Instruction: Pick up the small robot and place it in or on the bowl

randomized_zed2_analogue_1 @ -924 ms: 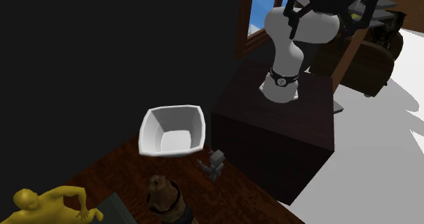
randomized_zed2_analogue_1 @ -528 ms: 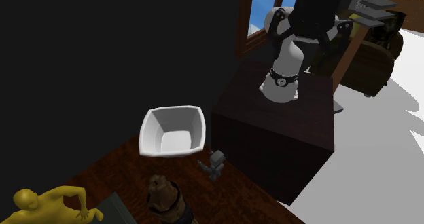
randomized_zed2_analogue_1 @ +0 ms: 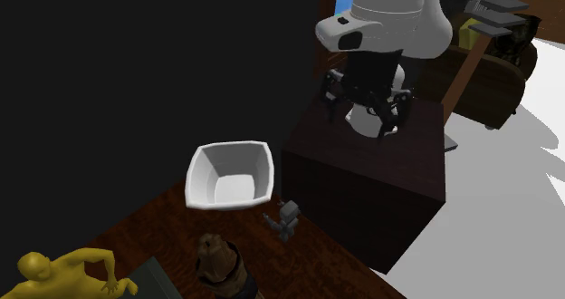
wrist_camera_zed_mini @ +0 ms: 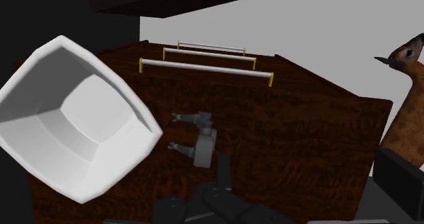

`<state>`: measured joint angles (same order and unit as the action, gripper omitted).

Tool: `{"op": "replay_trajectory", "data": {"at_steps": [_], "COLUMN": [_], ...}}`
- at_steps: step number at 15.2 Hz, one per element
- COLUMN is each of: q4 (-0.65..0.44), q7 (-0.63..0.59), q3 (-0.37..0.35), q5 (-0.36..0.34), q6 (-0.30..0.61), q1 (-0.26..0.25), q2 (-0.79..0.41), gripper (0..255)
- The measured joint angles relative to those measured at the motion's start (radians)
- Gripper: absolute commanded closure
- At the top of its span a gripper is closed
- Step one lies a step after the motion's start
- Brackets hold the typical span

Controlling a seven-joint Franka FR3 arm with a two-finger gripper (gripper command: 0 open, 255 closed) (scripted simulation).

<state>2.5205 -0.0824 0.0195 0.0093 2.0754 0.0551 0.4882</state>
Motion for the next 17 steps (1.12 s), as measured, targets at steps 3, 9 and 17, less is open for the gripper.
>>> {"op": "replay_trajectory", "data": {"at_steps": [3, 9, 17], "q4": [-0.016, -0.040, -0.157], "q7": [0.022, 0.076, 0.165], "q3": [0.022, 0.067, 0.102], "q5": [-0.004, 0.003, 0.062], "q6": [0.086, 0.253, 0.423], "q1": [0.012, 0.036, 0.068], "q2": [-0.110, -0.317, -0.629], "gripper": [0, 0, 0]}}
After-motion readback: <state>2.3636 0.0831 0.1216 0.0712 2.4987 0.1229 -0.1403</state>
